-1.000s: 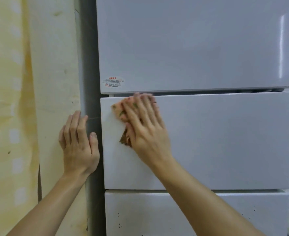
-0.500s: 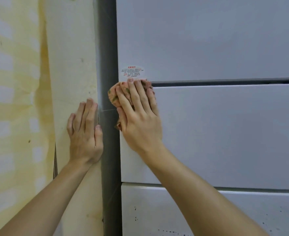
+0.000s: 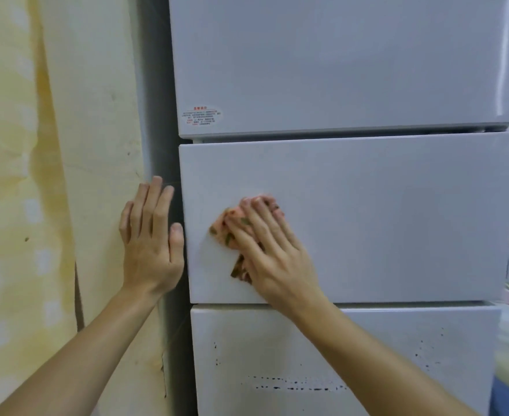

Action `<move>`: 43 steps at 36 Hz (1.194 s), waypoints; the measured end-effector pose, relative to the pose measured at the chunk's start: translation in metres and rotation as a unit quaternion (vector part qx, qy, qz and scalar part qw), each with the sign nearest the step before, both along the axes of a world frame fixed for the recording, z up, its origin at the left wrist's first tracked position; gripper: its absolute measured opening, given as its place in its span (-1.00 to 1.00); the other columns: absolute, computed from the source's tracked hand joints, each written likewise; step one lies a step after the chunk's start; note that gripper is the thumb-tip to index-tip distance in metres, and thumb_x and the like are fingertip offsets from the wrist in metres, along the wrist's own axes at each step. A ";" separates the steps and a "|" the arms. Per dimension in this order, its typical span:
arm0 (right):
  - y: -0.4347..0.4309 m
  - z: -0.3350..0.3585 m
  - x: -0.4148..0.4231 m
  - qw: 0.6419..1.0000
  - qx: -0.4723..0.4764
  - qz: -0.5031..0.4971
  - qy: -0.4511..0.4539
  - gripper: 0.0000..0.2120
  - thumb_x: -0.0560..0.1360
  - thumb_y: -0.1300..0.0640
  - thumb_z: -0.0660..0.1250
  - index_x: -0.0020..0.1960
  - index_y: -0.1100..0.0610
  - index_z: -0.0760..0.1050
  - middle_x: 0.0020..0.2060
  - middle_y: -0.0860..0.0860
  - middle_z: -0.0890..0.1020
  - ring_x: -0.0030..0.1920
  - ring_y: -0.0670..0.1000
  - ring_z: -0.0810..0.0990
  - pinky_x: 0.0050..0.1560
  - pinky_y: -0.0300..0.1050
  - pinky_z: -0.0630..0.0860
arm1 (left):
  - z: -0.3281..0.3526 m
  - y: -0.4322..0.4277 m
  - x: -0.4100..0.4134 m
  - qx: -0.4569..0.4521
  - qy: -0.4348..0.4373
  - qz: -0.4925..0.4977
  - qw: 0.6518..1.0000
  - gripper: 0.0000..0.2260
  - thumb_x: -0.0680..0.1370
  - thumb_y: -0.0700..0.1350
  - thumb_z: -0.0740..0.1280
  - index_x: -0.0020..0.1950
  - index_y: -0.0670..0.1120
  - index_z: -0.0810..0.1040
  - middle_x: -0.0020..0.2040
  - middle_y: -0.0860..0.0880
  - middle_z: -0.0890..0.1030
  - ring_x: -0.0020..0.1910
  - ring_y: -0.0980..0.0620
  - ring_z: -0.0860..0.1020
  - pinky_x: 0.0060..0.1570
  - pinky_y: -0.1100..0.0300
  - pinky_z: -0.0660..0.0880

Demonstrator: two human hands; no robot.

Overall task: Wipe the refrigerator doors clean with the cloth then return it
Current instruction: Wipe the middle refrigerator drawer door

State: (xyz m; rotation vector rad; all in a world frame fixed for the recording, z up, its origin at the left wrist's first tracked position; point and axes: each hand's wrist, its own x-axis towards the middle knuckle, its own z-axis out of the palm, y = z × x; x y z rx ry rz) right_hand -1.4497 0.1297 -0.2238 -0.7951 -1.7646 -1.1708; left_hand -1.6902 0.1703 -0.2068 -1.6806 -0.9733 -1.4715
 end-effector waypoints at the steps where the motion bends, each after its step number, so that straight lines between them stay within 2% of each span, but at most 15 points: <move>1: -0.001 0.003 0.010 1.000 0.012 0.000 0.029 -0.46 0.69 0.20 0.18 0.66 0.19 0.22 0.66 0.20 0.18 0.68 0.19 0.08 0.66 0.19 0.10 | -0.001 -0.001 0.005 0.005 0.013 -0.001 1.000 -0.44 0.65 -0.08 0.10 0.67 -0.12 0.21 0.71 -0.10 0.15 0.71 -0.08 0.04 0.66 -0.10 -0.07; 3: -0.004 0.009 0.030 0.997 0.029 -0.002 0.074 -0.44 0.66 0.24 0.27 0.64 0.19 0.27 0.64 0.21 0.22 0.67 0.20 0.12 0.66 0.20 0.12 | -0.002 -0.004 0.015 0.015 0.035 -0.007 0.999 -0.44 0.64 -0.08 0.11 0.66 -0.12 0.21 0.70 -0.12 0.16 0.71 -0.10 0.03 0.65 -0.16 -0.03; 8: -0.014 0.018 0.085 0.991 0.030 -0.019 0.127 -0.50 0.70 0.21 0.20 0.62 0.22 0.28 0.62 0.26 0.23 0.66 0.26 0.14 0.66 0.25 0.09 | -0.006 -0.009 0.047 0.016 0.070 -0.027 0.997 -0.46 0.66 -0.07 0.08 0.66 -0.12 0.22 0.69 -0.14 0.18 0.70 -0.12 0.06 0.65 -0.16 0.00; 13: -0.026 0.025 0.147 0.976 0.035 -0.029 0.211 -0.54 0.72 0.19 0.16 0.60 0.27 0.29 0.61 0.30 0.25 0.65 0.30 0.15 0.64 0.31 0.08 | -0.012 -0.008 0.062 0.017 0.041 -0.025 0.999 -0.46 0.65 -0.06 0.10 0.65 -0.12 0.22 0.70 -0.12 0.15 0.71 -0.12 0.01 0.65 -0.17 0.01; 19: -0.037 0.029 0.210 0.911 0.026 -0.032 0.410 -0.49 0.74 0.10 0.05 0.67 0.19 0.18 0.67 0.23 0.09 0.67 0.30 -0.01 0.66 0.28 -0.06 | -0.012 -0.007 0.062 0.031 0.040 -0.018 0.999 -0.47 0.65 -0.08 0.11 0.64 -0.13 0.23 0.68 -0.16 0.18 0.70 -0.16 0.05 0.64 -0.18 0.04; 22: -0.035 0.032 0.205 0.885 0.032 -0.033 0.464 -0.48 0.74 0.08 0.04 0.68 0.15 0.15 0.68 0.22 0.05 0.68 0.31 -0.06 0.67 0.22 -0.11 | -0.012 -0.007 0.063 0.035 0.038 -0.020 0.998 -0.48 0.65 -0.09 0.12 0.63 -0.14 0.24 0.67 -0.17 0.20 0.69 -0.19 0.08 0.63 -0.21 0.08; 26: -0.025 0.038 0.173 0.863 0.058 -0.042 0.500 -0.51 0.76 0.11 0.05 0.67 0.15 0.18 0.66 0.26 0.08 0.66 0.37 -0.03 0.66 0.28 -0.09 | -0.011 -0.007 0.061 0.035 0.039 -0.023 0.998 -0.48 0.66 -0.08 0.12 0.63 -0.14 0.24 0.67 -0.17 0.20 0.69 -0.19 0.08 0.63 -0.22 0.09; 28: -0.019 0.035 0.150 0.872 0.065 -0.045 0.484 -0.52 0.76 0.11 0.07 0.66 0.16 0.21 0.65 0.28 0.12 0.65 0.38 0.01 0.65 0.31 -0.05 | -0.010 -0.007 0.059 0.029 0.042 -0.025 0.998 -0.48 0.66 -0.08 0.13 0.64 -0.13 0.23 0.68 -0.16 0.19 0.69 -0.19 0.07 0.64 -0.21 0.08; 31: -0.009 0.028 0.104 0.905 0.069 -0.040 0.419 -0.53 0.74 0.12 0.13 0.62 0.19 0.30 0.62 0.33 0.19 0.62 0.43 0.08 0.63 0.36 0.02 | -0.009 -0.008 0.057 0.019 0.049 -0.032 0.998 -0.47 0.66 -0.07 0.13 0.64 -0.12 0.22 0.69 -0.15 0.18 0.70 -0.18 0.07 0.63 -0.23 0.09; 34: 0.000 0.016 0.049 0.937 0.061 -0.026 0.344 -0.54 0.74 0.07 0.13 0.61 0.16 0.34 0.61 0.32 0.22 0.63 0.38 0.11 0.65 0.32 0.03 | -0.009 -0.009 0.049 0.009 0.067 -0.054 0.996 -0.47 0.66 -0.11 0.11 0.64 -0.14 0.25 0.69 -0.14 0.19 0.70 -0.16 0.06 0.64 -0.20 0.10; 37: 0.005 0.001 -0.002 0.964 0.037 -0.007 0.263 -0.53 0.75 0.06 0.16 0.64 0.12 0.30 0.63 0.29 0.20 0.66 0.33 0.10 0.66 0.28 0.04 | -0.008 -0.008 0.033 0.006 0.098 -0.065 0.993 -0.45 0.64 -0.14 0.12 0.65 -0.16 0.23 0.70 -0.11 0.17 0.71 -0.13 0.05 0.67 -0.10 0.06; 39: 0.008 -0.012 -0.030 0.980 0.011 0.006 0.196 -0.49 0.74 0.09 0.19 0.66 0.13 0.24 0.64 0.29 0.17 0.66 0.31 0.08 0.66 0.28 0.04 | -0.008 -0.006 0.020 0.008 0.106 -0.060 0.993 -0.46 0.65 -0.15 0.11 0.66 -0.17 0.22 0.69 -0.13 0.17 0.71 -0.14 0.04 0.67 -0.12 0.06; 43: 0.009 -0.035 -0.070 0.994 -0.028 0.010 0.104 -0.44 0.71 0.12 0.20 0.68 0.15 0.17 0.66 0.26 0.13 0.67 0.27 0.05 0.68 0.21 -0.04 | -0.011 -0.001 0.000 0.006 0.063 -0.032 0.997 -0.44 0.63 -0.14 0.10 0.67 -0.15 0.21 0.70 -0.15 0.15 0.71 -0.14 0.02 0.66 -0.17 0.02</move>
